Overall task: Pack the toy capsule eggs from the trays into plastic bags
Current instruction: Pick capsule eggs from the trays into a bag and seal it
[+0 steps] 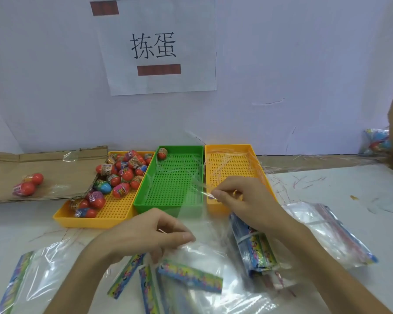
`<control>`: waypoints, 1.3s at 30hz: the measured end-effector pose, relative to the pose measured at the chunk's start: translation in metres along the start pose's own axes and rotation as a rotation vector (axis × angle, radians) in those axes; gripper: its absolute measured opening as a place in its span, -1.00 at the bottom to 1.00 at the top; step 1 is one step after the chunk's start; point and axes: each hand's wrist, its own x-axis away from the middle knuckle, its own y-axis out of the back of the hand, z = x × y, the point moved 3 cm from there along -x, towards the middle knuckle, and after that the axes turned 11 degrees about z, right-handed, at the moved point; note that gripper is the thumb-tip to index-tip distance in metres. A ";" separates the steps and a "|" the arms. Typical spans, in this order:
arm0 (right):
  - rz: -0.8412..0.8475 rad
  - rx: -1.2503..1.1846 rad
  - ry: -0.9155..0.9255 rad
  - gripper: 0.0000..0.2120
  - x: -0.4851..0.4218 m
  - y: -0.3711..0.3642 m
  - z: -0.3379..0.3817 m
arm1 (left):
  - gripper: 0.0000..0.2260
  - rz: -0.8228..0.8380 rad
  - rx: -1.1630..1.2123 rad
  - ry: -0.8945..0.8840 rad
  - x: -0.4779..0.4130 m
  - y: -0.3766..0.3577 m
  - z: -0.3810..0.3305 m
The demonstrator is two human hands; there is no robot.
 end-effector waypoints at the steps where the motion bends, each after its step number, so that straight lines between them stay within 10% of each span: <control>1: -0.043 -0.046 0.008 -0.82 0.000 0.002 0.001 | -0.77 0.025 0.039 0.002 0.001 0.000 0.000; 10: -0.379 -0.342 0.059 -0.84 0.004 0.025 0.001 | -0.80 -0.114 -0.022 -0.061 -0.002 0.007 0.002; 16: -0.192 -0.543 0.111 -0.88 0.002 0.012 0.008 | -0.60 -0.348 0.132 -0.269 -0.002 0.018 -0.001; 20: -0.028 -0.571 0.102 -0.90 0.002 -0.005 0.016 | -0.84 -0.370 0.154 -0.340 -0.002 0.013 -0.006; 39: -0.083 -0.606 -0.021 -0.91 0.001 -0.001 0.019 | -0.74 -0.616 0.213 -0.459 -0.014 -0.002 -0.008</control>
